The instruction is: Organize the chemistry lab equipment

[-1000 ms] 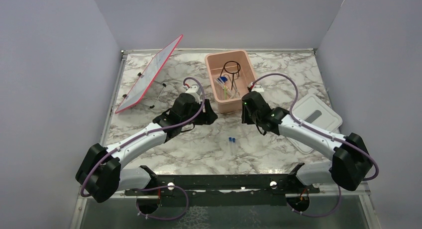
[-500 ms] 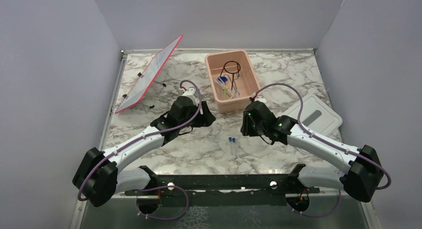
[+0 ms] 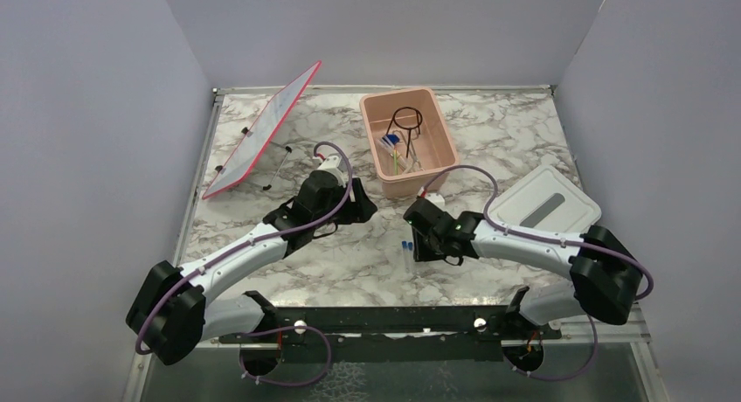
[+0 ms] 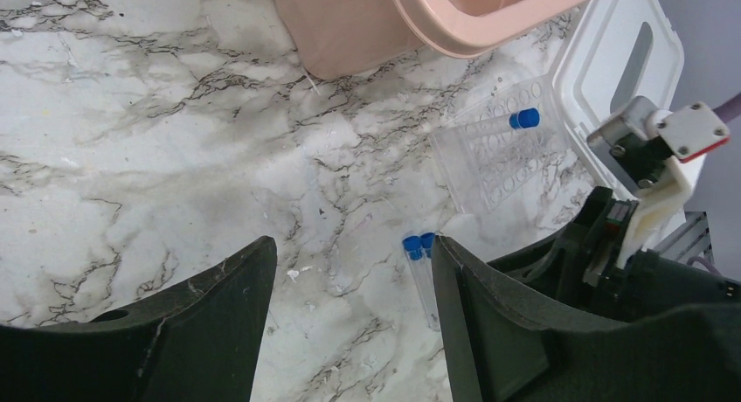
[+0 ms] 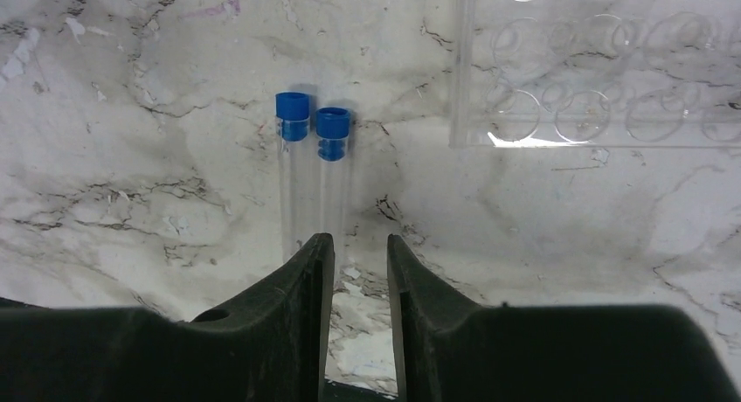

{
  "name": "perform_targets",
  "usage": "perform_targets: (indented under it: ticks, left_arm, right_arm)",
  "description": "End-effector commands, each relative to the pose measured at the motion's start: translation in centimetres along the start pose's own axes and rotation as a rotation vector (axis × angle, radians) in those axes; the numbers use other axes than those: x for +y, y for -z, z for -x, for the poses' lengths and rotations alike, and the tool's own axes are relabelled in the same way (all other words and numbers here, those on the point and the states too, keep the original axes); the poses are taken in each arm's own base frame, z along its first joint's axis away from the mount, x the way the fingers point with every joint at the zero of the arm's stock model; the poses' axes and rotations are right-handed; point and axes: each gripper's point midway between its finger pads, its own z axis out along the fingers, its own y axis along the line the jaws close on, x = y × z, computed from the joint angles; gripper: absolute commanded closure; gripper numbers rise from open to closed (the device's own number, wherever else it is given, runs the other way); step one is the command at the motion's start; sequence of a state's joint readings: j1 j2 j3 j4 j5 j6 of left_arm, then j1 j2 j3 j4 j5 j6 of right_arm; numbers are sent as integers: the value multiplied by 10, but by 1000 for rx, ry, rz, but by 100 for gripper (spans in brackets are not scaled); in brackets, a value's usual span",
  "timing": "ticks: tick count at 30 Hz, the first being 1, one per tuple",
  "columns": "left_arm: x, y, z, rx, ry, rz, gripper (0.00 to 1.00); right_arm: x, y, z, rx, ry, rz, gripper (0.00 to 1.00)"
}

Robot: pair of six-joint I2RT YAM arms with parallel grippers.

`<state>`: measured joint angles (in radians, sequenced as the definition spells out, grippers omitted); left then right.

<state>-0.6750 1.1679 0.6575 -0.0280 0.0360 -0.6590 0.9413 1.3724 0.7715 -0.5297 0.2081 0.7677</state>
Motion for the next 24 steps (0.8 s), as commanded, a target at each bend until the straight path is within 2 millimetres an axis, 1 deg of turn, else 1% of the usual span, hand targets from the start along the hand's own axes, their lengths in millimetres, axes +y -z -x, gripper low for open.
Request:
perform_targets:
  ticks: [1, 5, 9, 12, 18, 24]
  left_arm:
    - [-1, 3, 8, -39, 7, -4, 32]
    - [0, 3, 7, -37, 7, -4, 32]
    - [0, 2, 6, -32, 7, -5, 32]
    - [0, 2, 6, -31, 6, -5, 32]
    - [2, 1, 3, -25, 7, -2, 32]
    - [4, 1, -1, -14, 7, 0, 32]
  right_arm:
    - [22, -8, 4, 3, -22, 62, 67]
    - [26, -12, 4, 5, -12, 80, 63]
    - [26, -20, 1, 24, 2, 63, 63]
    - [22, -25, -1, 40, -1, 32, 66]
    - [10, -28, -2, 41, 0, -46, 76]
    - [6, -30, -3, 49, 3, -75, 77]
